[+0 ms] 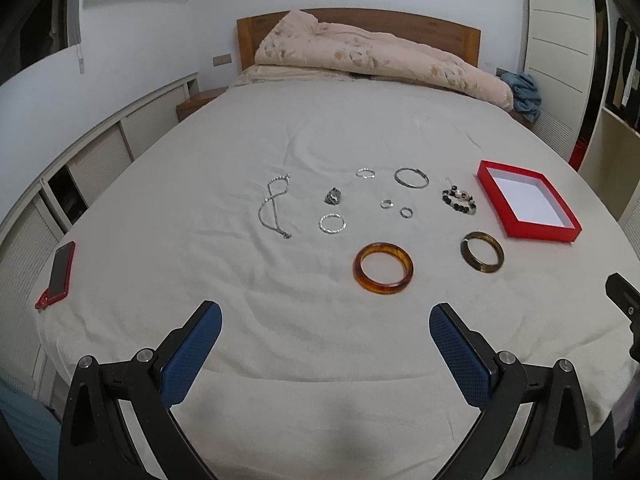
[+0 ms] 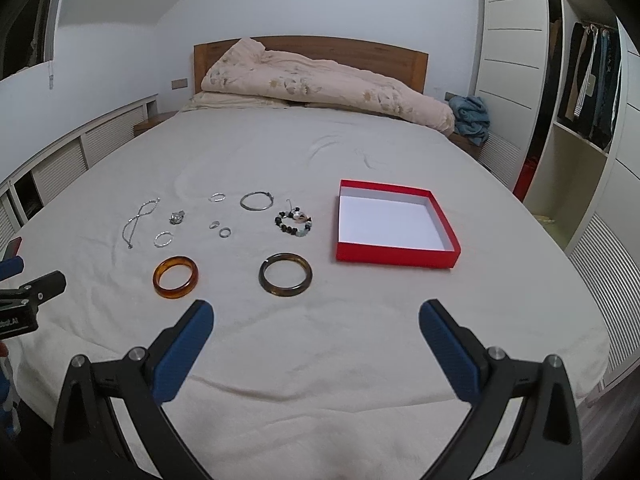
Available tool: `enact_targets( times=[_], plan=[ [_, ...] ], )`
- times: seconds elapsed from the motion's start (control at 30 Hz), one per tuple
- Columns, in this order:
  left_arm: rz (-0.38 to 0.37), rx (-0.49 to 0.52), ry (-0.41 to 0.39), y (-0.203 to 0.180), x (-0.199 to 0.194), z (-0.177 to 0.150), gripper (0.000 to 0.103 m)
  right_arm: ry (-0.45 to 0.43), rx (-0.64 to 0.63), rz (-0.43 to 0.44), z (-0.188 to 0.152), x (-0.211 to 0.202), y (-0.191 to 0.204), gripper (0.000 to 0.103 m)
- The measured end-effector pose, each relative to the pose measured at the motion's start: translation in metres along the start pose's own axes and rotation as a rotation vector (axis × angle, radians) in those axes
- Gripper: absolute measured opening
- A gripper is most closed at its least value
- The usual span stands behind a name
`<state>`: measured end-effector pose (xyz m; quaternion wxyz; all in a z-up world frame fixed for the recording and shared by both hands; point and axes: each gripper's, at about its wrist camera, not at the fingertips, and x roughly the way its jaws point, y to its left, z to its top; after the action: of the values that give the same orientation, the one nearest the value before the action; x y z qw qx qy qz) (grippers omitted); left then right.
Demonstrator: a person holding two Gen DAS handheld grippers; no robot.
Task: Organize jewelry
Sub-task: 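Move both tools toward the bangles on the bed, then grasp the amber bangle with the left tool while the right tool grasps the dark bangle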
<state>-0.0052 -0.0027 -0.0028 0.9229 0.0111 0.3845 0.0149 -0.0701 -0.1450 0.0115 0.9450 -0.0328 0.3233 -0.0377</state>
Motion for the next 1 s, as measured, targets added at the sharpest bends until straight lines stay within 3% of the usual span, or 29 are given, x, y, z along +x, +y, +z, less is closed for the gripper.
enact_targets(
  times=[0.2, 0.43, 0.7, 0.83, 0.93, 1.0],
  plan=[
    [0.004, -0.010, 0.058, 0.000, 0.022, 0.002, 0.096, 0.009, -0.007, 0.040, 0.004, 0.016, 0.000, 0.103],
    [0.031, -0.016, 0.115, -0.001, 0.053, 0.010, 0.096, 0.066, -0.010, 0.090, 0.006, 0.054, 0.002, 0.102],
    [0.011, -0.031, 0.156, -0.001, 0.091, 0.022, 0.095, 0.145, 0.023, 0.146, 0.007, 0.100, 0.001, 0.102],
    [-0.001, -0.035, 0.173, -0.001, 0.112, 0.028, 0.088, 0.176, 0.044, 0.165, 0.012, 0.125, -0.002, 0.100],
    [-0.017, -0.040, 0.196, -0.001, 0.130, 0.031, 0.081, 0.203, 0.063, 0.181, 0.016, 0.147, -0.004, 0.094],
    [-0.035, -0.051, 0.213, -0.001, 0.143, 0.032, 0.080, 0.227, 0.079, 0.192, 0.016, 0.164, -0.006, 0.077]
  ],
)
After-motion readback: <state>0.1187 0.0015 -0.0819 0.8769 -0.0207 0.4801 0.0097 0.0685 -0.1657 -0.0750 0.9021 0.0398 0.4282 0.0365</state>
